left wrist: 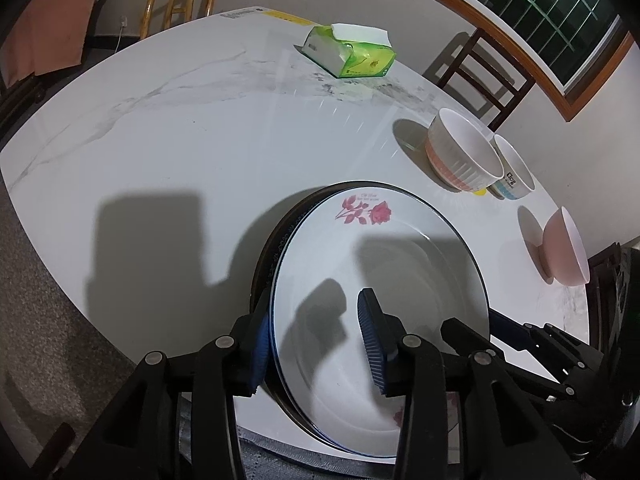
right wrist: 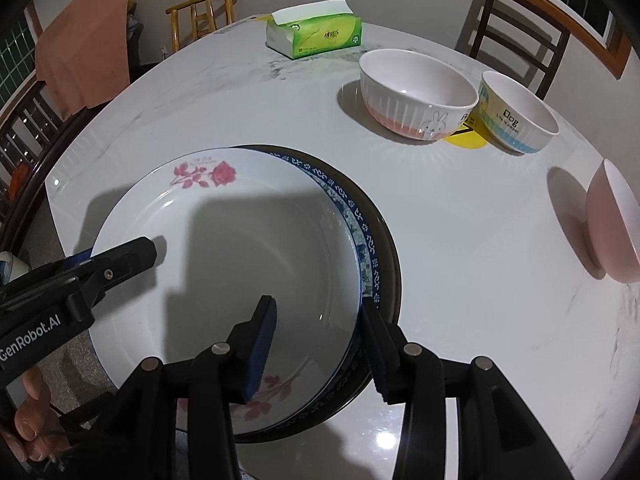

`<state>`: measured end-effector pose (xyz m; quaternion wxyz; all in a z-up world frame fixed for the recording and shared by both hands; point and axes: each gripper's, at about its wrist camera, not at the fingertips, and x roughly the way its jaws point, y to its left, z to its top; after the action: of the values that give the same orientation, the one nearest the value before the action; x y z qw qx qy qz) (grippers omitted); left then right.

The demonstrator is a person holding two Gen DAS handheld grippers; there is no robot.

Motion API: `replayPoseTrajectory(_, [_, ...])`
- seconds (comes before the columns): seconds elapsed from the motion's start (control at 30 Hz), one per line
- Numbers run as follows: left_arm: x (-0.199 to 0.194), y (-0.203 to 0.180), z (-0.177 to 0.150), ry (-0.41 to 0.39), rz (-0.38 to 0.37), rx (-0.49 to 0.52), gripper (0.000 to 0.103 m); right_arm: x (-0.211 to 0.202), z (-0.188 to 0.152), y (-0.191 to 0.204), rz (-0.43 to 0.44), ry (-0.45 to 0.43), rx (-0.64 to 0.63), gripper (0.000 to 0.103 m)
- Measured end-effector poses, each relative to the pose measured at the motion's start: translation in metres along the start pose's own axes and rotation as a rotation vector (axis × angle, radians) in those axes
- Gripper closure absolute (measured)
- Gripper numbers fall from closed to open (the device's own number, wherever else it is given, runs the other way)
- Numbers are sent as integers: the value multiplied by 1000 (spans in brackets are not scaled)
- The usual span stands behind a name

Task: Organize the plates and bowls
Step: 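Lower the pink-flower plate onto the blue plates and open the left tool, then lift the left tool off the plates and move toward the pink-rimmed bowl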

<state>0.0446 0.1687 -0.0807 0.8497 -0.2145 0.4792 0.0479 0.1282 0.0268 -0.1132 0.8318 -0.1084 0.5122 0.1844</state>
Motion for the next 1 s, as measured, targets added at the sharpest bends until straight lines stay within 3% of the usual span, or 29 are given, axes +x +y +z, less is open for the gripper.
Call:
replayPoseTrajectory(0.2, [-1, -1, 0, 3, 9, 3, 65, -1, 1, -1, 6, -11, 7, 60])
replayPoseTrajectory(0.37, [-11, -5, 3, -48, 75, 45, 58, -4, 0, -5, 18, -27, 14, 60])
replayPoseTrajectory(0.7, [-15, -21, 3, -55, 85, 79, 57, -15, -4, -23, 35, -55, 45, 60])
replayPoseTrajectory(1.0, [-14, -57, 1, -47, 77, 142, 56, -28, -19, -59, 22, -77, 102, 60])
